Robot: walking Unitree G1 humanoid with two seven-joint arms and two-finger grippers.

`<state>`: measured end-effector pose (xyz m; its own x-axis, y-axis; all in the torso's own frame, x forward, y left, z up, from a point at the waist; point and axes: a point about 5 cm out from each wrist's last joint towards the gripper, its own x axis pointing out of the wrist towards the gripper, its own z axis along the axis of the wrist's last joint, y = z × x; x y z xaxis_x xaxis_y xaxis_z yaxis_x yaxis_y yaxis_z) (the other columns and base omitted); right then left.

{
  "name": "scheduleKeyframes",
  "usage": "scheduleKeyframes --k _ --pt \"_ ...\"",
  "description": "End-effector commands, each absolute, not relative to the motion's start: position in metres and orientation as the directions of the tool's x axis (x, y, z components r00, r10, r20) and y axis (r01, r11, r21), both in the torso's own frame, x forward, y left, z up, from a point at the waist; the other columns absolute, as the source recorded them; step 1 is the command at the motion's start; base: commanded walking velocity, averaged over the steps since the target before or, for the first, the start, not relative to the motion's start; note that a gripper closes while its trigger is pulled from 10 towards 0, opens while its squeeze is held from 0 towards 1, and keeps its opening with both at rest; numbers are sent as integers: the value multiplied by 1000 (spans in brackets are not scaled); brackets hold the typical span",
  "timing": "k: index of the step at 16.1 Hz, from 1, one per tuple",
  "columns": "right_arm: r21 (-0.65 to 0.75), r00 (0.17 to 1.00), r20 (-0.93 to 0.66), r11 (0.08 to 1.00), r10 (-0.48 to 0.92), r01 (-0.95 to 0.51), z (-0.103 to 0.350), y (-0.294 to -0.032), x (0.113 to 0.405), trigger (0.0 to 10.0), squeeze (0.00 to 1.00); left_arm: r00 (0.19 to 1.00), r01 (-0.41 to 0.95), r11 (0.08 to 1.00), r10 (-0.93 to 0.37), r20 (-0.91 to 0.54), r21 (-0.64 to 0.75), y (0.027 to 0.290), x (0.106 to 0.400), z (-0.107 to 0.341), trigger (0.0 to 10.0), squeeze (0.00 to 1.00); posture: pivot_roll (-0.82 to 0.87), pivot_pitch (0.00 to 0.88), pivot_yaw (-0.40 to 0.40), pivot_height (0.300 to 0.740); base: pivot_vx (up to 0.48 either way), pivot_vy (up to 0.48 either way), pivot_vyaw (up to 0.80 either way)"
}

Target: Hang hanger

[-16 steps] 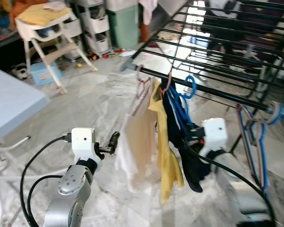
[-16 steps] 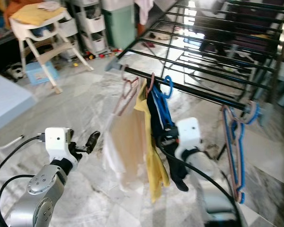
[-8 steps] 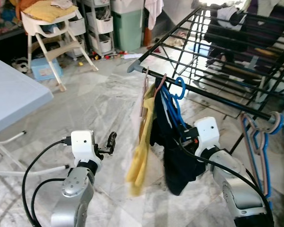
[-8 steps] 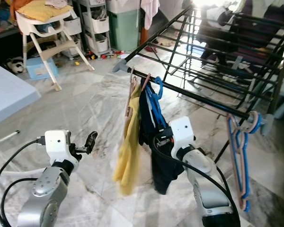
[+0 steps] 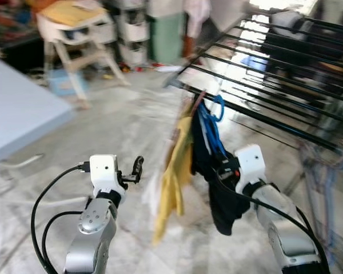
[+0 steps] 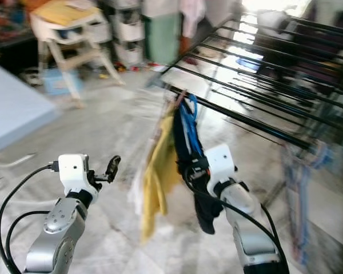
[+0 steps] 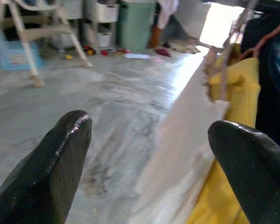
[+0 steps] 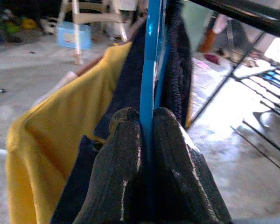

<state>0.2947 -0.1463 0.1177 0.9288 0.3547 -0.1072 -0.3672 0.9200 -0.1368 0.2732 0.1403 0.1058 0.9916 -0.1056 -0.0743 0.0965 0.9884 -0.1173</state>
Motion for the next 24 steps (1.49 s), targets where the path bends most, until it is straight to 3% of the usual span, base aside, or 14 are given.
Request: scheduleKeyframes --k 1,13,24 --pt "-162 906 -21 893 422 -420 134 -134 293 10000 0 991 95 990 -104 -85 -107 141 274 104 10000 0 -45 0 11 740 0 0 800" --pt "-166 859 18 849 511 -502 152 -139 287 10000 0 989 80 995 -86 -116 -54 142 272 103 10000 0 -59 39 24 740 0 0 800" --pt "-189 792 -24 775 610 -603 150 -142 276 10000 0 978 172 984 -176 -110 -46 132 269 102 10000 0 -70 27 19 740 0 0 800"
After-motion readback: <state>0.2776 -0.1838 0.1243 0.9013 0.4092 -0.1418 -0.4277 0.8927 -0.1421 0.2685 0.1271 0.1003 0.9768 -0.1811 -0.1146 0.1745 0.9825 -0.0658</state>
